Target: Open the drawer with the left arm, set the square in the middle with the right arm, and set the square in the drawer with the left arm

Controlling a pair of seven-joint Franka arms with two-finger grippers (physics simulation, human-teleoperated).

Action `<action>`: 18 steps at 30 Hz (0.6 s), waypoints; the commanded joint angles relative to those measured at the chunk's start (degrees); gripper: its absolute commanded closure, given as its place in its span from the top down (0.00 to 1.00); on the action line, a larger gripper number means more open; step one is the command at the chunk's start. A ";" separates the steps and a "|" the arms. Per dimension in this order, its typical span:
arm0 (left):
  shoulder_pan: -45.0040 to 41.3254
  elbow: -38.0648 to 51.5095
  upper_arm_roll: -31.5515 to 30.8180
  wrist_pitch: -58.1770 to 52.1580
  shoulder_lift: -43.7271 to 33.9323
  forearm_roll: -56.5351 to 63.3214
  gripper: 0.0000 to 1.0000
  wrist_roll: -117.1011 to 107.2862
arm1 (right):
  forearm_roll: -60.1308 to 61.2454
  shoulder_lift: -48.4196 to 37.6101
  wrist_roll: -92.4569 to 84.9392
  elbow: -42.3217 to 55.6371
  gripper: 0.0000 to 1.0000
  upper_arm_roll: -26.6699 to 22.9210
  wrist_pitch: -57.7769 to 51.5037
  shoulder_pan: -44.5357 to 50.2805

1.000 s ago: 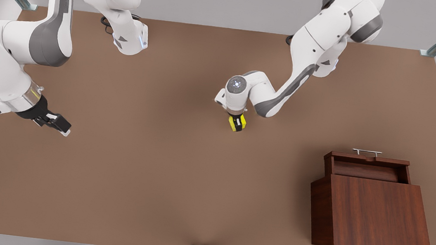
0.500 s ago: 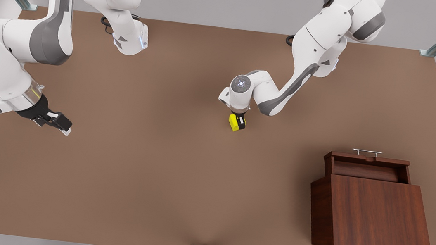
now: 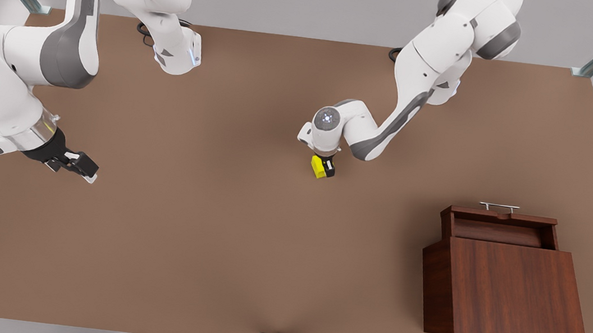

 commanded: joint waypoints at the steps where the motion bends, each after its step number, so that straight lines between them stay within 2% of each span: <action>1: -0.20 0.02 -0.01 0.02 0.09 0.06 1.00 -2.28 | 0.06 0.00 -0.78 0.03 1.00 0.01 0.10 -0.04; 14: -0.82 0.20 1.04 0.20 1.41 1.37 1.00 -2.28 | 0.15 0.00 -0.69 0.03 1.00 0.01 0.37 0.05; 16: -0.82 0.20 0.96 0.20 1.76 1.55 0.87 -2.28 | 0.15 0.00 -0.69 0.03 1.00 0.01 0.37 0.05; 17: -0.82 0.20 1.04 0.20 1.76 1.46 0.74 -2.37 | 0.15 0.09 -0.78 0.03 1.00 0.01 0.37 -0.04; 18: -0.82 0.20 1.57 0.20 1.67 1.46 0.73 -2.37 | 0.15 0.09 -0.69 0.03 1.00 0.01 0.37 0.05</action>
